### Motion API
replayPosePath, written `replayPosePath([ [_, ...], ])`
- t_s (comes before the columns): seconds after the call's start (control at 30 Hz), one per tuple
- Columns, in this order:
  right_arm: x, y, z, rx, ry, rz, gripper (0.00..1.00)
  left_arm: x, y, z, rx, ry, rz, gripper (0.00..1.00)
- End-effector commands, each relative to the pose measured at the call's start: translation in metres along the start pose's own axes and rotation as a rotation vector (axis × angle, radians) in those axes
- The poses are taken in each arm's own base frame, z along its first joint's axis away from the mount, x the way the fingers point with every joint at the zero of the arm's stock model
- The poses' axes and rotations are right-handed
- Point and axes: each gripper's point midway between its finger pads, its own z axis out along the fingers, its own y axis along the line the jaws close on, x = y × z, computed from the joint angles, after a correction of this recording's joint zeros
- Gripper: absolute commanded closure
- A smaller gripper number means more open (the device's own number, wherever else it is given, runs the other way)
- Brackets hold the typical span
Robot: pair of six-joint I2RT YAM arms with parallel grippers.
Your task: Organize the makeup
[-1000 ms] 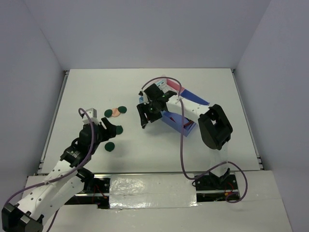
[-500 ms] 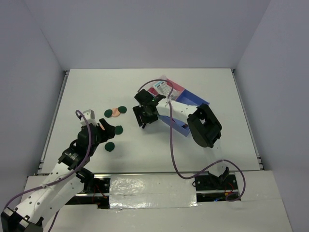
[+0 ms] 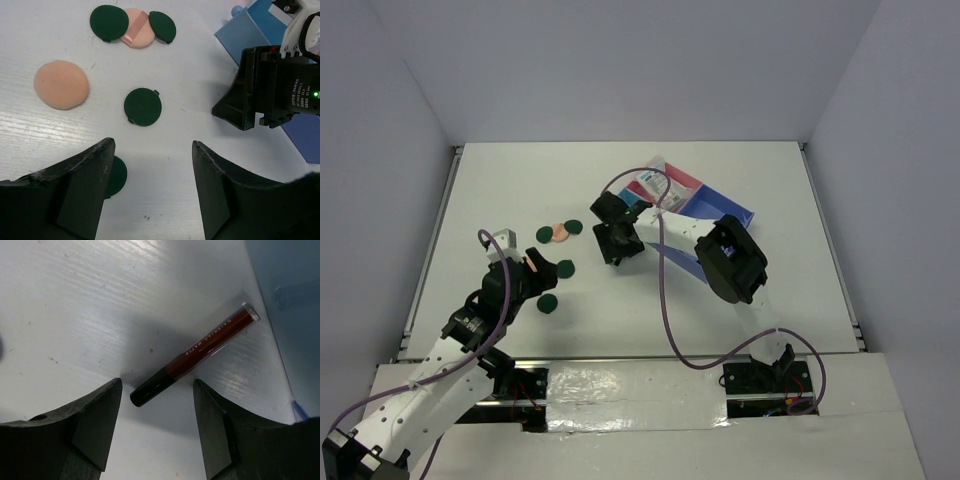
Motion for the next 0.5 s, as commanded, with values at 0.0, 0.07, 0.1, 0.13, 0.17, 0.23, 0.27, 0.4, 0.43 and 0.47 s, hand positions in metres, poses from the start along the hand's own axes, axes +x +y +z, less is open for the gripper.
replayPosePath([
  [0.0, -0.017, 0.001, -0.001, 0.037, -0.050, 0.015, 0.33, -0.010, -0.002, 0.000, 0.003, -0.039, -0.021, 0.25],
  [0.07, -0.016, -0.001, -0.001, 0.046, -0.050, 0.015, 0.34, -0.010, -0.003, 0.000, 0.007, -0.040, -0.021, 0.25],
  [0.1, -0.016, -0.001, 0.001, 0.046, -0.049, 0.016, 0.34, -0.011, -0.003, -0.001, 0.006, -0.041, -0.021, 0.25],
  [0.13, -0.019, 0.000, 0.001, 0.045, -0.053, 0.018, 0.34, -0.011, -0.003, -0.001, 0.007, -0.042, -0.021, 0.25],
  [0.17, -0.017, 0.000, 0.003, 0.050, -0.049, 0.020, 0.35, -0.012, -0.003, -0.001, 0.006, -0.043, -0.020, 0.25],
  [0.23, -0.016, 0.000, 0.005, 0.052, -0.045, 0.018, 0.36, -0.012, -0.003, -0.001, 0.007, -0.044, -0.020, 0.25],
  [0.27, -0.017, 0.000, 0.006, 0.051, -0.045, 0.021, 0.36, -0.012, -0.003, -0.001, 0.006, -0.043, -0.018, 0.25],
  [0.4, -0.013, -0.002, 0.012, 0.060, -0.034, 0.015, 0.40, -0.012, -0.004, -0.002, 0.011, -0.044, -0.021, 0.25],
  [0.43, -0.013, -0.003, 0.012, 0.059, -0.033, 0.015, 0.42, -0.012, -0.003, -0.002, 0.011, -0.044, -0.021, 0.25],
  [0.47, -0.011, -0.002, 0.013, 0.059, -0.030, 0.012, 0.43, -0.011, -0.003, -0.001, 0.010, -0.043, -0.022, 0.25],
])
